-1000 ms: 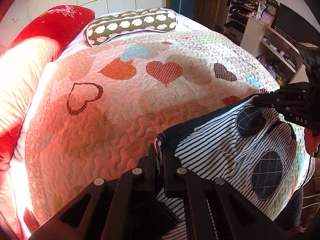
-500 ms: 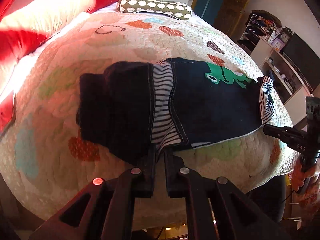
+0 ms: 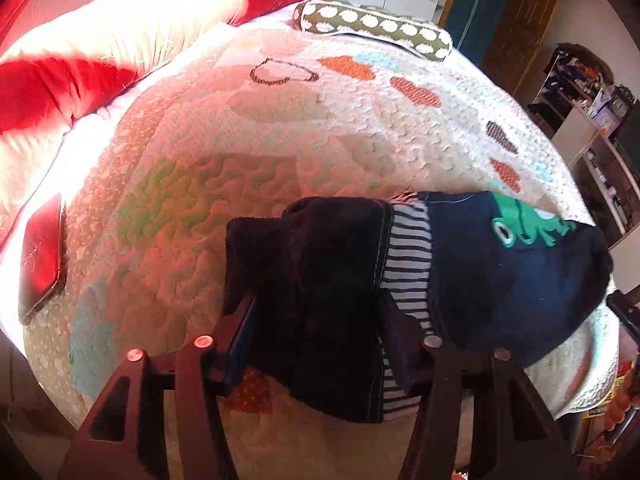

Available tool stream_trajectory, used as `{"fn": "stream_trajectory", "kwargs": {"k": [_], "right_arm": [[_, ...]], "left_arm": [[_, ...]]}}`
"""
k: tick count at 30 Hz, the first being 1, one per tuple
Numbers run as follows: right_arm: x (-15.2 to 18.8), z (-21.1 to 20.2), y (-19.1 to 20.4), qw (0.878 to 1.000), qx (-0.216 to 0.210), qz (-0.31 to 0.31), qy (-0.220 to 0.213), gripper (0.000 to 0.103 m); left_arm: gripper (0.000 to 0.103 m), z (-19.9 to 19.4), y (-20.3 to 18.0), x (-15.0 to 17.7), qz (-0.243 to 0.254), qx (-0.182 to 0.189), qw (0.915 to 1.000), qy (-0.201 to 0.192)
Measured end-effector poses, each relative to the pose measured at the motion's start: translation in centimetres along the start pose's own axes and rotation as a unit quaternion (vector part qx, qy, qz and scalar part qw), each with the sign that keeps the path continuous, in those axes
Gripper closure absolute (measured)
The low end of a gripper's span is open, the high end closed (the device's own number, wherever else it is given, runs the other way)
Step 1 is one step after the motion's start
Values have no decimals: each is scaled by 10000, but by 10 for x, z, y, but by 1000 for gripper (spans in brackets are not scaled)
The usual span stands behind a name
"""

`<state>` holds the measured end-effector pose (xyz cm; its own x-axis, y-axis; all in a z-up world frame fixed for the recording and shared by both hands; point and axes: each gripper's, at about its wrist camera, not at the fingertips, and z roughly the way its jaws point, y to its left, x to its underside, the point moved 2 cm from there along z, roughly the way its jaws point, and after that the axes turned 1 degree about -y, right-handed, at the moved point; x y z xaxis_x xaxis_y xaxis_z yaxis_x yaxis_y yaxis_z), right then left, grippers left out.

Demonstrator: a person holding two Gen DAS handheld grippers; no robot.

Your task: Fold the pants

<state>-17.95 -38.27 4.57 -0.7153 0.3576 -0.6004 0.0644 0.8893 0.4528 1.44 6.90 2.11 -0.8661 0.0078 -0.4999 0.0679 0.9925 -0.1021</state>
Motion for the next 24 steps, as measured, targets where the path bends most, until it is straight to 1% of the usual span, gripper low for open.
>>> {"fn": "stream_trajectory", "kwargs": {"k": [1,2,4,6,7,8,9,11,12,14,15,17,18,19,20,21,24], "right_arm": [[-2,1,-1,10000,90,9,-26,48],[-4,2,-2,9998,181,21,-42,48],[-13,3,-5,9994,315,66,-109,48],[-20,0,-8,9979,542,146,-329,48],[-24,-2,-10,9966,635,218,-475,48],[-28,-5,-11,9952,698,317,-615,49],[-30,-7,-12,9937,702,427,-760,55],[-33,-8,-9,9929,587,521,-888,58],[-34,-6,-6,9934,530,501,-884,58],[-31,10,-2,9960,405,467,-642,59],[-29,22,-5,9966,429,512,-476,59],[-23,49,-22,9949,716,706,-49,59],[-19,59,-31,9941,700,823,114,60],[-18,56,-35,9944,549,908,-3,60],[-19,51,-36,9943,514,934,-64,59],[-19,45,-36,9941,517,945,-110,57],[-22,19,-33,9946,404,845,-449,52]], "left_arm": [[54,8,4,-1,-42,-11,10000,42],[54,12,6,-5,-125,28,9999,-12],[54,11,7,-11,-154,-8,9998,-121],[53,12,6,-11,-130,-68,9997,-191],[51,14,6,-10,-118,-91,9997,-210],[49,15,7,-9,-111,-86,9996,-253],[48,16,9,-7,-129,-56,9995,-297],[45,18,13,-5,-210,54,9991,-359],[45,17,16,-5,-263,123,9988,-387],[45,15,19,-4,-360,263,9981,-430],[45,14,21,-4,-401,325,9977,-435],[45,6,24,-2,-504,404,9970,-416],[45,-2,25,-1,-536,403,9968,-426],[45,-12,26,1,-534,375,9968,-466],[45,-24,25,3,-493,397,9965,-541],[45,-38,23,6,-435,483,9958,-638],[45,-75,6,10,-150,761,9929,-906]]}}
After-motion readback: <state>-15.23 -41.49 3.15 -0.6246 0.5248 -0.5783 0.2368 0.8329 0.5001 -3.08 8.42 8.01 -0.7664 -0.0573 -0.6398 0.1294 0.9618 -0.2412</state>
